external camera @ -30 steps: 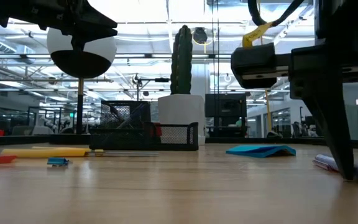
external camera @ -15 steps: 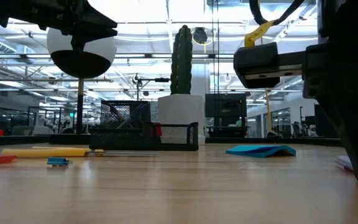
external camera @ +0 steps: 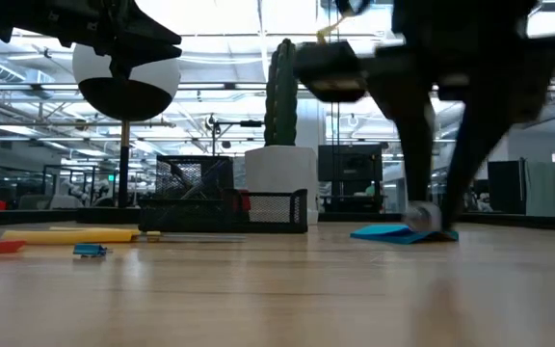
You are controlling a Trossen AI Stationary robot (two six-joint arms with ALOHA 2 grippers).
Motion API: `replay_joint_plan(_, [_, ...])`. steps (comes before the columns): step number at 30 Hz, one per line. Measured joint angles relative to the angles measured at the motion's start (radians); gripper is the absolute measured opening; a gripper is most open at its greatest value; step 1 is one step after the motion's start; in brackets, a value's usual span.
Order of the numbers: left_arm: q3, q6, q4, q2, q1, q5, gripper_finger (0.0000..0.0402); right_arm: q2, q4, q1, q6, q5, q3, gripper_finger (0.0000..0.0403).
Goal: Pick and place office supplies into organizer
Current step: Put the purple pen into the desk organizer
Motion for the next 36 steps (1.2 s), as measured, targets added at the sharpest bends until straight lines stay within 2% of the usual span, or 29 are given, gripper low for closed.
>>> replay_joint_plan(6, [0.000, 0.000, -0.010, 0.000, 0.000, 0.000, 0.0115, -0.001, 0.022, -0.045, 0.029, 0.159, 0.069, 0.0022])
replay_joint_plan(14, [0.000, 0.000, -0.032, 0.000, 0.000, 0.045, 0.0115, -0.045, 0.236, -0.112, 0.157, 0.206, 0.090, 0.0022])
replay_joint_plan(19, [0.000, 0.000, -0.032, 0.000, -0.008, 0.046, 0.0115, -0.106, 0.423, -0.153, 0.207, 0.227, 0.022, 0.0022])
replay_joint_plan(24, [0.000, 0.016, -0.030, 0.000, -0.029, 0.054, 0.0115, -0.206, 0.780, -0.196, 0.209, 0.225, -0.179, 0.0022])
replay_joint_plan(31, [0.000, 0.077, -0.019, 0.000, -0.054, 0.055, 0.0115, -0.358, 1.541, -0.269, 0.186, 0.218, -0.544, 0.0022])
replay_joint_plan(34, [0.000, 0.125, -0.011, 0.000, -0.066, 0.055, 0.0115, -0.414, 1.706, -0.295, 0.205, 0.213, -0.633, 0.0022])
replay_joint_plan(36, [0.000, 0.168, -0.006, 0.000, -0.077, 0.055, 0.0115, -0.426, 1.797, -0.313, 0.249, 0.172, -0.663, 0.0022])
